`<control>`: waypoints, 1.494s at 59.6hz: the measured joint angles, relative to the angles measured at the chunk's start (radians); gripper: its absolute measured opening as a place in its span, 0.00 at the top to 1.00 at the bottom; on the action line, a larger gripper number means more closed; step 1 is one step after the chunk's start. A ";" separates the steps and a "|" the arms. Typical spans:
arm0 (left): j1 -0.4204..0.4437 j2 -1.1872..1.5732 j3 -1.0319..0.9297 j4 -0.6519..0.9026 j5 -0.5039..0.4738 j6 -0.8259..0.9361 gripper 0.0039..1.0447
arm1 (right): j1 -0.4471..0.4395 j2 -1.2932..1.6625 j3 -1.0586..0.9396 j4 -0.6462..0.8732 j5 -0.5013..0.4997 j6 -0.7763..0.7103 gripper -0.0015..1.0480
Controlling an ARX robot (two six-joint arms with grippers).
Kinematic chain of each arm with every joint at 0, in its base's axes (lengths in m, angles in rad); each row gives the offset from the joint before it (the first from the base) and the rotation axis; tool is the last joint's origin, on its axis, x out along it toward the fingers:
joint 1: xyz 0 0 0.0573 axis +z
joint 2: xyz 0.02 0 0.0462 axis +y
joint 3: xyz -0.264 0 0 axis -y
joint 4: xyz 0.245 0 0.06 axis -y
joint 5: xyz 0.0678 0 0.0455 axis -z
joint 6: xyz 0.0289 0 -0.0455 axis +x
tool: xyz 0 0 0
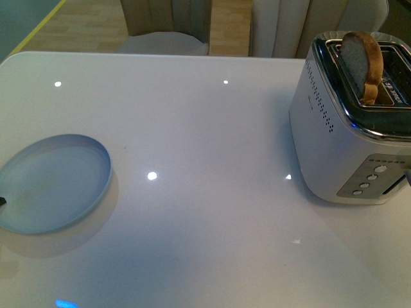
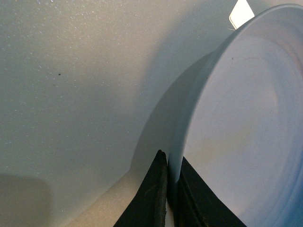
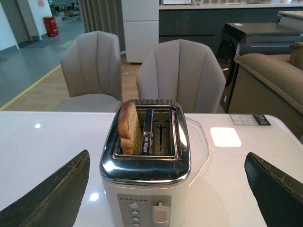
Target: Left arm holds plate, right arm toasts bread
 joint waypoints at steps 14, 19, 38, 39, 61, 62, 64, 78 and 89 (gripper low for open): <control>0.000 0.017 0.010 0.007 0.006 0.000 0.98 | 0.000 0.000 0.000 0.000 0.000 0.000 0.08; 0.000 0.020 0.011 0.009 0.009 -0.001 0.97 | 0.000 0.000 0.000 0.000 0.000 0.000 0.08; -0.001 0.006 0.014 0.015 0.047 -0.010 0.47 | 0.000 0.000 0.000 0.000 0.000 0.000 0.08; -0.001 0.004 0.014 0.015 0.047 -0.011 0.45 | 0.000 0.000 0.000 0.000 0.000 0.000 0.08; 0.024 -0.373 -0.082 -0.105 0.081 -0.005 0.07 | 0.000 0.000 0.000 0.000 0.000 0.000 0.08; 0.024 -0.386 -0.088 -0.109 0.081 -0.003 0.07 | 0.000 0.000 0.000 0.000 0.000 0.000 0.08; 0.024 -0.440 -0.114 -0.127 0.084 0.002 0.07 | 0.000 0.000 0.000 0.000 0.000 0.000 0.08; -0.040 -0.856 -0.314 -0.282 0.098 0.001 0.07 | 0.000 0.000 0.000 0.000 0.000 0.000 0.08; -0.137 -1.207 -0.386 -0.454 0.081 -0.037 0.07 | 0.000 0.000 0.000 0.000 0.000 0.000 0.08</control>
